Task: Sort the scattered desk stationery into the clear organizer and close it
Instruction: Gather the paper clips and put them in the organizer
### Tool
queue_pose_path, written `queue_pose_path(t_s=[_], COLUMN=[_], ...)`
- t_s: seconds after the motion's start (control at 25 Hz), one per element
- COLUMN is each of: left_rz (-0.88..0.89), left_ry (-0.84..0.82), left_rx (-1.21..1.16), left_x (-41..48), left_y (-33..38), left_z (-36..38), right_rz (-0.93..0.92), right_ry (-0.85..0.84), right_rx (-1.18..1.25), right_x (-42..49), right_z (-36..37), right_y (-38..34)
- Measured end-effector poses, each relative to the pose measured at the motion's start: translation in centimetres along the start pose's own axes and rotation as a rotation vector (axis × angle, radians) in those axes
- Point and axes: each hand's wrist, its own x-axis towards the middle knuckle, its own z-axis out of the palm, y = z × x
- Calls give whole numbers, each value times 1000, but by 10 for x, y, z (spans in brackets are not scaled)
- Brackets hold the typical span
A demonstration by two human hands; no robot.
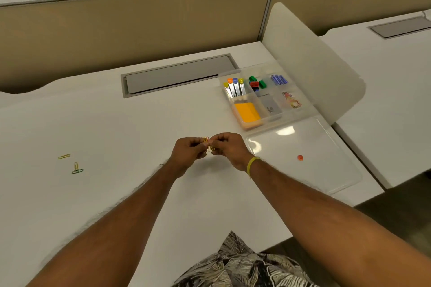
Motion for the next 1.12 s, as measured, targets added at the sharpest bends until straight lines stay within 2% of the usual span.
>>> queue_pose_path(t_s=[0.4,0.56,0.72,0.84,0.92,1.0,1.12], left_rz=[23,58,118,148,226,321,394], left_ry=[-96,-140,-134,-137,-168,-212,-242], left_rx=[39,83,222,331,494,670,802], left_x=[60,95,141,175,192,202,212], left_y=[54,88,118,129,134,137,137], left_z=[116,170,232,267,281,287,285], right_rz=[-58,-87,-135,-154,-155,-166,-210], right_ry=[163,286,449,557,597,648,674], right_rx=[175,196,167,86,-5,-167,-482], right_x=[15,34,59,80,92,101,102], right_z=[-113,-165,-218,-253,-271,-284,-292], right_y=[-32,-55,-76,-86,-89,-91,-91])
